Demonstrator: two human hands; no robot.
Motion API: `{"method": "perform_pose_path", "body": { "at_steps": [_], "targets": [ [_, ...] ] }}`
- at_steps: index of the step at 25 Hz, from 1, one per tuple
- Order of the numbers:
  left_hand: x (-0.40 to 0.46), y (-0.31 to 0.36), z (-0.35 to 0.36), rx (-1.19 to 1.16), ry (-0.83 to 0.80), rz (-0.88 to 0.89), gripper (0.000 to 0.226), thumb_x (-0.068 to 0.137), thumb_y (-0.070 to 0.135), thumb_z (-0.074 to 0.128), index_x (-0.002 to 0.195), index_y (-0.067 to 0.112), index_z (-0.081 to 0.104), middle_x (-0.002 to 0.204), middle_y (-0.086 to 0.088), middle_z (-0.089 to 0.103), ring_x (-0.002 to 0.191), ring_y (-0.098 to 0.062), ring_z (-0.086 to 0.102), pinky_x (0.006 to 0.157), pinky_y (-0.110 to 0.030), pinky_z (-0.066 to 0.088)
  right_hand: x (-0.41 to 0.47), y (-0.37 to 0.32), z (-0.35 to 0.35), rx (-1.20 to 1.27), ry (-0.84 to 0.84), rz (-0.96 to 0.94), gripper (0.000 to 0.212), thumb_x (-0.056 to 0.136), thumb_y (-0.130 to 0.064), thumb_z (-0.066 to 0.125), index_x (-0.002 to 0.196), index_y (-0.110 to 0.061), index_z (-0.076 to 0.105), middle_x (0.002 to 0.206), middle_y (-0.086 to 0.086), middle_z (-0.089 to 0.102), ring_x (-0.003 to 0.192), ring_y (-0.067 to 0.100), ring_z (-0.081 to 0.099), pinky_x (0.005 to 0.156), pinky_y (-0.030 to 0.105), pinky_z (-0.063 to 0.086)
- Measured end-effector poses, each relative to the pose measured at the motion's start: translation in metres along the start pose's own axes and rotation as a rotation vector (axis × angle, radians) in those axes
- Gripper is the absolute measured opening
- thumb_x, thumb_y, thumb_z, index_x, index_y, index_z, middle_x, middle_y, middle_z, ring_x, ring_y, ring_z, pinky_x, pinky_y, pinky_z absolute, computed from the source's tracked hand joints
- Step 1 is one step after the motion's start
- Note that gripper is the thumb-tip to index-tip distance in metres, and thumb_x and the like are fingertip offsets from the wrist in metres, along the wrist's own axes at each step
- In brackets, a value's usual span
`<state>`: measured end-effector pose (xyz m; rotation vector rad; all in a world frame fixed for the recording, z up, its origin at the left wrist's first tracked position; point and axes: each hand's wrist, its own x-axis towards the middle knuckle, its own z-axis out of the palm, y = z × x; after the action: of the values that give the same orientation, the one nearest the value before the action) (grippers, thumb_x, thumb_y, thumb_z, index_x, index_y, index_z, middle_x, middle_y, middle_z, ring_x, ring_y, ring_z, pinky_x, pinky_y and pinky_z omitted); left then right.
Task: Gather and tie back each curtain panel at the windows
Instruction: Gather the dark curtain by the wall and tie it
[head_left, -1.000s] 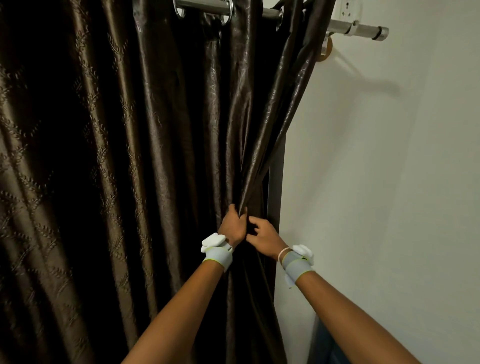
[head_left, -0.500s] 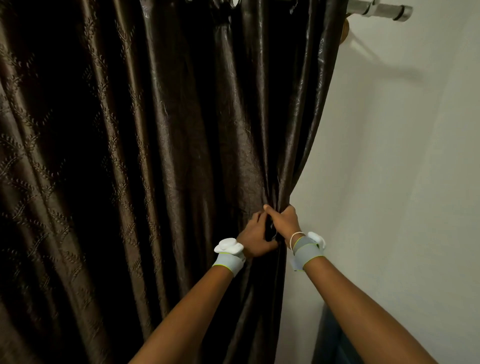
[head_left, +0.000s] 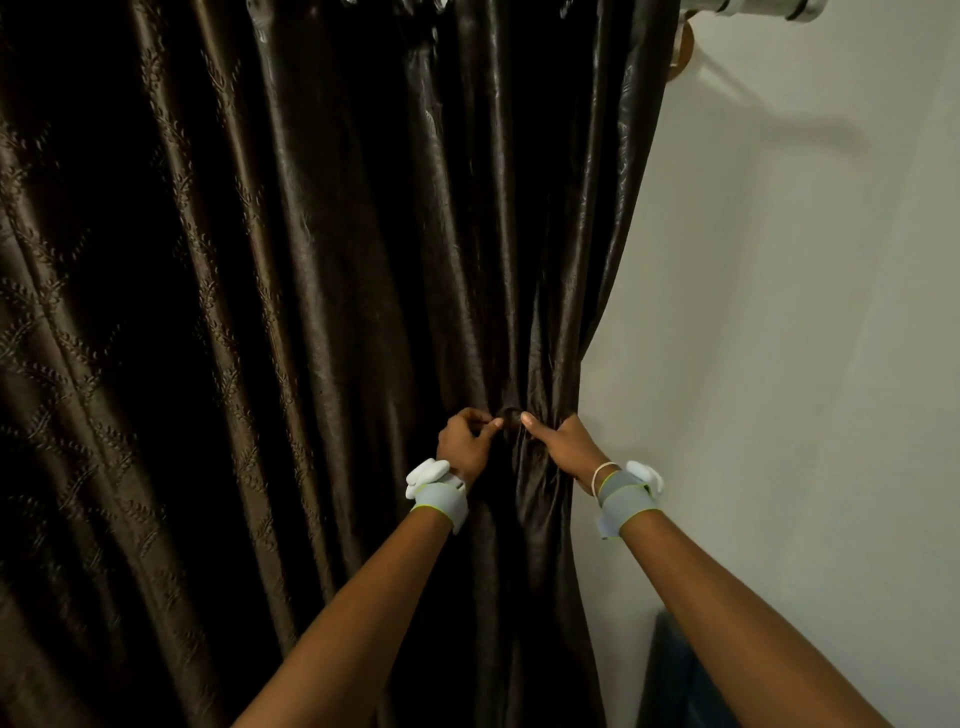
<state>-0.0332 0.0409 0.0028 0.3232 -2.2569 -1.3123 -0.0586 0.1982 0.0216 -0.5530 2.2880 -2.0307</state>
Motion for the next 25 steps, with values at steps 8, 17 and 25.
{"method": "perform_pose_path", "body": {
  "at_steps": [8,17,25],
  "targets": [
    [-0.012,0.02,0.0,-0.208,0.01,-0.009,0.062,0.084,0.061,0.058,0.126,0.017,0.054,0.118,0.006,0.058,0.107,-0.01,0.055,0.091,-0.024,0.041,0.022,0.022,-0.036,-0.177,-0.048,-0.022,0.072,0.079,-0.055,0.068,0.131,-0.007,0.055,0.125,0.01,0.064,0.115,0.027,0.061,0.104,0.045,0.046],
    [-0.016,0.033,0.008,0.143,0.216,-0.007,0.029,0.094,0.035,0.052,0.116,0.02,0.063,0.105,-0.012,0.07,0.101,-0.036,0.064,0.079,-0.037,0.051,0.019,0.013,-0.044,-0.315,0.012,-0.009,0.052,0.092,-0.036,0.061,0.126,0.002,0.055,0.123,0.019,0.062,0.117,0.034,0.058,0.1,0.038,0.045],
    [-0.027,0.023,-0.007,0.396,0.263,0.039,0.027,0.097,0.035,0.047,0.111,0.021,0.064,0.105,-0.016,0.068,0.1,-0.043,0.061,0.076,-0.04,0.049,0.027,0.012,-0.064,-0.426,0.105,-0.009,0.042,0.098,-0.025,0.051,0.125,0.007,0.05,0.125,0.027,0.058,0.119,0.042,0.053,0.095,0.038,0.043]
  ]
}}
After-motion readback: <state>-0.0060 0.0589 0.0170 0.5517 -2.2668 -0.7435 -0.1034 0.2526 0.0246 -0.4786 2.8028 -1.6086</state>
